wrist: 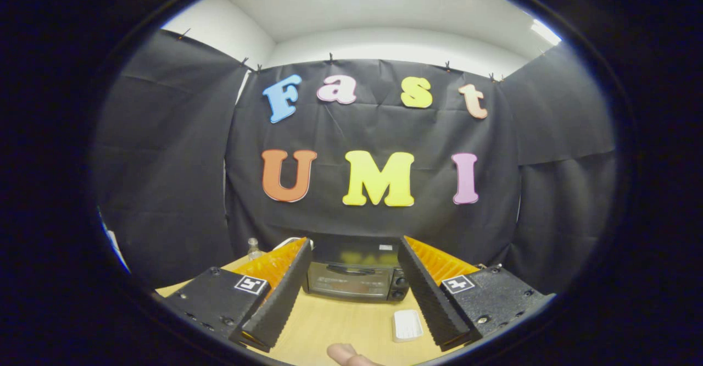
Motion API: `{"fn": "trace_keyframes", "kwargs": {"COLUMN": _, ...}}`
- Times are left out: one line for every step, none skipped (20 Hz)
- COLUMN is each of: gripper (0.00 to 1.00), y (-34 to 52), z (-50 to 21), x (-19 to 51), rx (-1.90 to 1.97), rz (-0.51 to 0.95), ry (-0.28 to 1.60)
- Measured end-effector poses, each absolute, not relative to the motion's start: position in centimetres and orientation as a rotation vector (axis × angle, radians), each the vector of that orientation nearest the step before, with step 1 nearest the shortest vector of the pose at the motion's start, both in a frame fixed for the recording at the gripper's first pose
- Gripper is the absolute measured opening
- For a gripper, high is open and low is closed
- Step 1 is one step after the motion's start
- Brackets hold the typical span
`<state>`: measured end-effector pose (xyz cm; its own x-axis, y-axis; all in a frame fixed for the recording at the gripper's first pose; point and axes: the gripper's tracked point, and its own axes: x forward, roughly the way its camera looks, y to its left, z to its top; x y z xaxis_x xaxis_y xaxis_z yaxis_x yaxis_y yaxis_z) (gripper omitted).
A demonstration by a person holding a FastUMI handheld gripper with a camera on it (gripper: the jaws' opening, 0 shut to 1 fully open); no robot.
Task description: Open the toaster oven, put the food inside, and close the toaster oven door.
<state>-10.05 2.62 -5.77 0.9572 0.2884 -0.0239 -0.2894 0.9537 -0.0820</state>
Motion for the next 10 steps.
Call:
{"fn": "trace_keyframes", "kwargs": {"gripper": 1.0, "y": 1.8, "z": -5.2, "x": -10.7, "rx": -0.072, "rz": 0.283, "ry": 0.013}}
{"fn": "trace_keyframes", "kwargs": {"gripper": 1.0, "y": 1.1, "z": -4.6, "x": -11.3, "rx": -0.056, "rz": 0.272, "ry": 0.005}}
{"fn": "trace_keyframes", "kwargs": {"gripper": 1.0, "y": 0.5, "z": -4.1, "x": -12.0, "rx": -0.048, "rz": 0.259, "ry": -0.006}}
{"fn": "trace_keyframes", "kwargs": {"gripper": 1.0, "y": -0.3, "z": -4.1, "x": -12.6, "rx": -0.05, "rz": 0.245, "ry": -0.011}}
{"fn": "trace_keyframes", "kwargs": {"gripper": 1.0, "y": -1.1, "z": -4.3, "x": -13.4, "rx": -0.059, "rz": 0.233, "ry": -0.012}}
{"fn": "trace_keyframes", "kwargs": {"gripper": 1.0, "y": -1.5, "z": -4.5, "x": -14.4, "rx": -0.065, "rz": 0.225, "ry": -0.017}}
{"fn": "trace_keyframes", "kwargs": {"gripper": 1.0, "y": -1.9, "z": -4.9, "x": -15.2, "rx": -0.071, "rz": 0.215, "ry": -0.02}}
{"fn": "trace_keyframes", "kwargs": {"gripper": 1.0, "y": -2.1, "z": -5.2, "x": -15.8, "rx": -0.072, "rz": 0.209, "ry": -0.021}}
{"fn": "trace_keyframes", "kwargs": {"gripper": 1.0, "y": -1.9, "z": -5.3, "x": -16.3, "rx": -0.07, "rz": 0.211, "ry": -0.028}}
{"fn": "trace_keyframes", "kwargs": {"gripper": 1.0, "y": -1.2, "z": -5.5, "x": -16.5, "rx": -0.071, "rz": 0.212, "ry": -0.033}}
